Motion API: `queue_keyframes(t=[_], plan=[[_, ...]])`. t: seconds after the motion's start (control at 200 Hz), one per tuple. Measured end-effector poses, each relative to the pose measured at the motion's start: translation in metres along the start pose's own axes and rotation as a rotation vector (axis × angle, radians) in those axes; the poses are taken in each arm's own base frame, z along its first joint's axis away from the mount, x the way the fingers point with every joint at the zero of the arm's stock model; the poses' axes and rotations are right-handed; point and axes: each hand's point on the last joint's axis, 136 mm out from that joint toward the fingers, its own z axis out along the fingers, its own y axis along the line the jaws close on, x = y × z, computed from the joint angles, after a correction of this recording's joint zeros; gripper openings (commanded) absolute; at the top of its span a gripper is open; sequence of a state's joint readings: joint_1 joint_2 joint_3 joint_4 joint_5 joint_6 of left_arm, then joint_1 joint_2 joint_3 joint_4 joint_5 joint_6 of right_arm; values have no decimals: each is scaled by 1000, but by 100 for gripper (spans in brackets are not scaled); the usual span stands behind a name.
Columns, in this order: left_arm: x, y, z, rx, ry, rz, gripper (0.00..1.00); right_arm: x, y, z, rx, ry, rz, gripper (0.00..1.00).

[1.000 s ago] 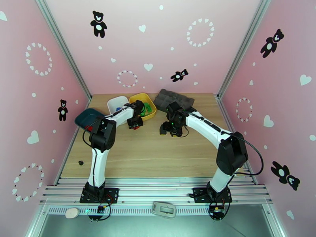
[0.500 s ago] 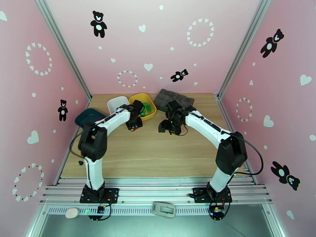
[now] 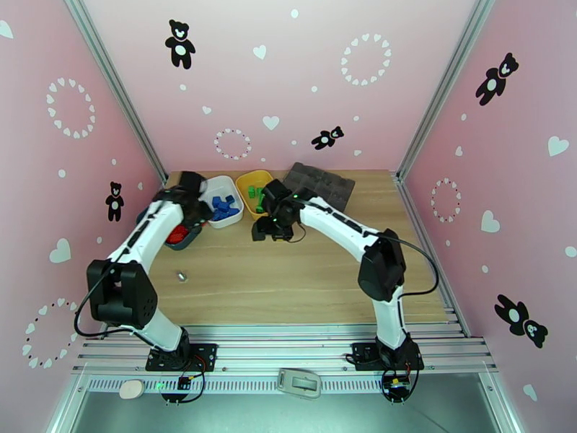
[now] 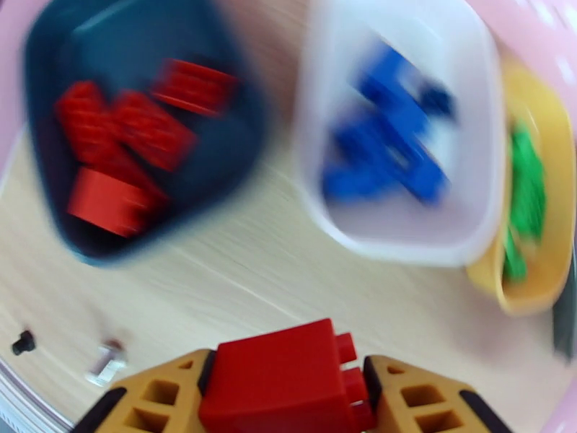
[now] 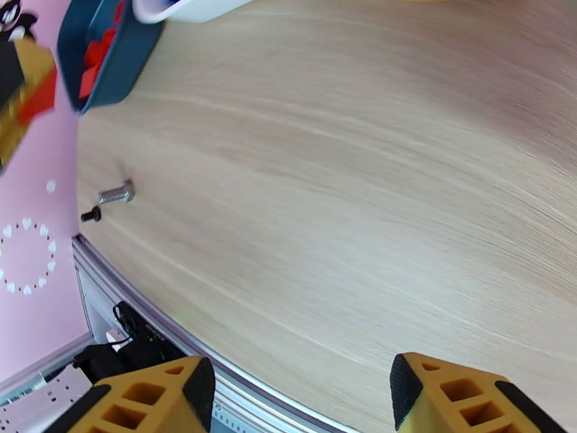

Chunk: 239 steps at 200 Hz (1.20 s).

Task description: Sort the legos into containers by color

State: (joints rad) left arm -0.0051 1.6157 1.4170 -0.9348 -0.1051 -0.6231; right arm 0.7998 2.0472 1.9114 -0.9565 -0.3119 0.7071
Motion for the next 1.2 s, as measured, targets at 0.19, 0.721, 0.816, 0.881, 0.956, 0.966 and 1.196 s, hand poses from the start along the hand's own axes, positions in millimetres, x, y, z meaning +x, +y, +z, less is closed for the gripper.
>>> queue_keyframes(t=[0.19,0.721,0.816,0.881,0.956,0.966,1.196], plan=[[-33,52,12,-61,6,-143,45,10,2,2,10,28,-15,68],[-34,57,7,-38,13,-138,99,39,-61,-19,114,47,79,70],[-16,38,-15,13,-18,-76,98,37,-75,-29,123,26,110,70],[-2,24,-31,56,-42,-30,98,35,-85,-34,129,15,134,70],[15,10,-48,105,-66,21,98,33,-96,-38,137,6,160,70],[17,10,-49,109,-68,26,98,33,-98,-38,139,5,164,70],[48,-10,-95,196,-184,137,98,20,-129,-58,163,-54,217,71]])
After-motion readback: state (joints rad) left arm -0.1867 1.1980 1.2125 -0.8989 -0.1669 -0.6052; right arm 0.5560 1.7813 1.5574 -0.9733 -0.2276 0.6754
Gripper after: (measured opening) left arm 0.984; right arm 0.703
